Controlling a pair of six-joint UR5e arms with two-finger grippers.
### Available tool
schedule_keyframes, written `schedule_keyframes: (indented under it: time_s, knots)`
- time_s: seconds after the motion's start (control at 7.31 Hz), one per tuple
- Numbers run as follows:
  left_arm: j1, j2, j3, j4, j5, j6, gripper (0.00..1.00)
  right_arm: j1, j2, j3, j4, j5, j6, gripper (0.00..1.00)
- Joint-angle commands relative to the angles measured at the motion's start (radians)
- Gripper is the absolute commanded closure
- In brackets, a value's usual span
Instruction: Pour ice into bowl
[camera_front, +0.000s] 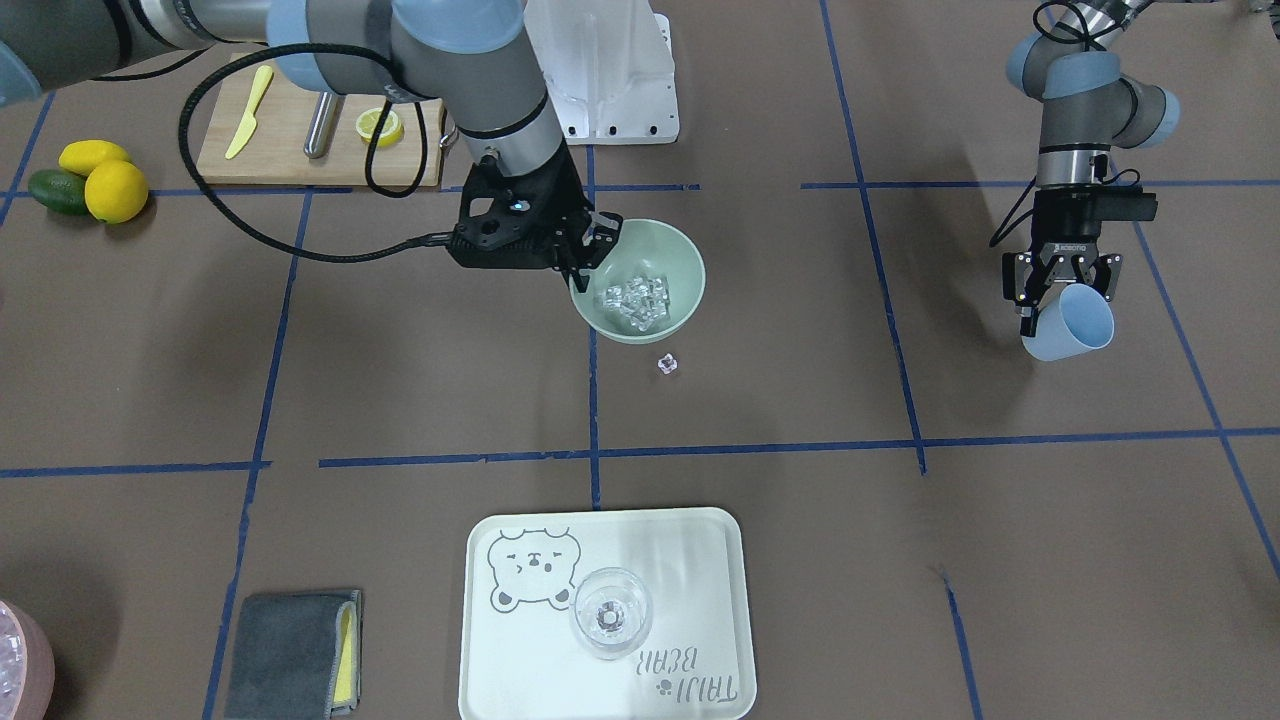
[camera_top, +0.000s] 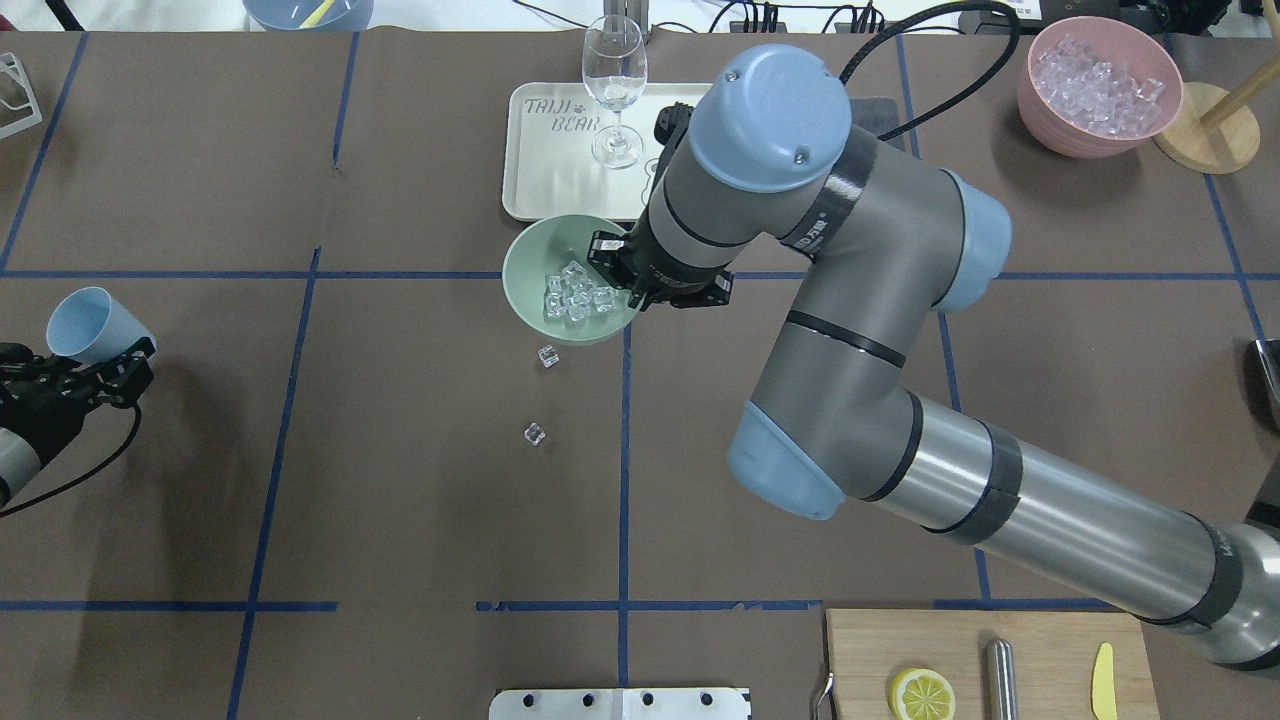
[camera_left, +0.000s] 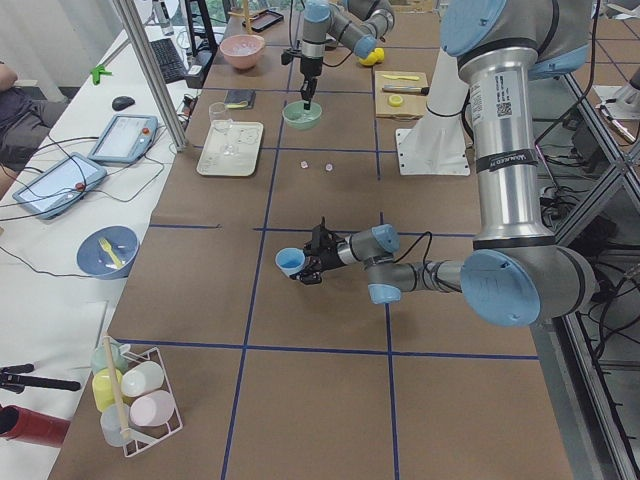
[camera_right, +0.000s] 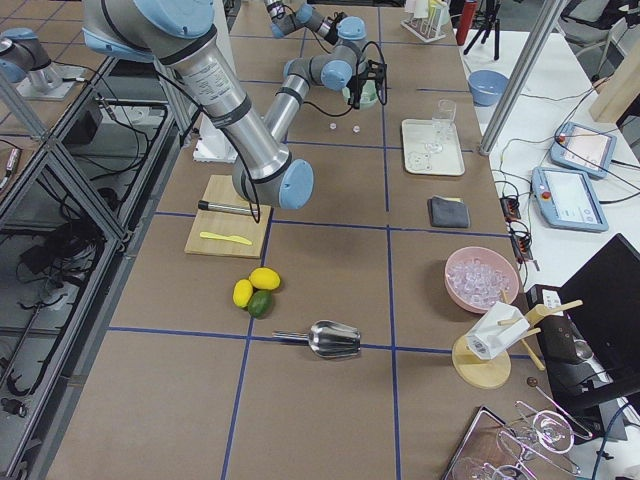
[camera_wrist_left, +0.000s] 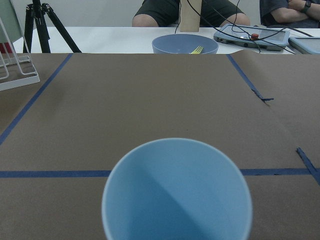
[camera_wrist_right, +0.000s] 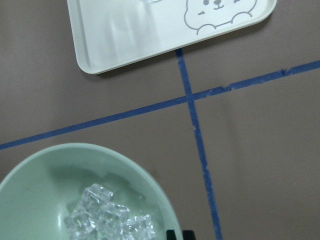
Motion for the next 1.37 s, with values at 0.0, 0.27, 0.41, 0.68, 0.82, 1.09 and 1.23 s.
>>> schedule_keyframes:
  time_s: [0.0, 0.27, 0.41, 0.68, 0.82, 1.09, 1.23]
  knots:
    - [0.003, 0.0, 0.0, 0.002, -0.012, -0.001, 0.78, 0.027, -0.127, 0.107, -0.003, 0.016, -0.05, 1.0]
    - [0.02, 0.004, 0.007, 0.003, -0.009, 0.002, 0.53, 0.045, -0.187, 0.149, -0.004, 0.019, -0.096, 1.0]
    - [0.035, 0.01, 0.009, 0.003, -0.008, 0.005, 0.35, 0.057, -0.204, 0.158, -0.01, 0.03, -0.113, 1.0]
    - [0.056, 0.014, 0.009, 0.003, -0.005, 0.005, 0.0, 0.077, -0.206, 0.158, -0.012, 0.048, -0.116, 1.0]
    - [0.056, 0.017, 0.008, 0.003, -0.006, 0.008, 0.0, 0.088, -0.206, 0.163, -0.038, 0.062, -0.142, 1.0]
    - [0.056, 0.055, -0.023, 0.003, -0.031, 0.031, 0.0, 0.099, -0.209, 0.167, -0.07, 0.065, -0.177, 1.0]
    - [0.055, 0.106, -0.099, 0.005, -0.096, 0.089, 0.0, 0.114, -0.21, 0.166, -0.072, 0.065, -0.181, 1.0]
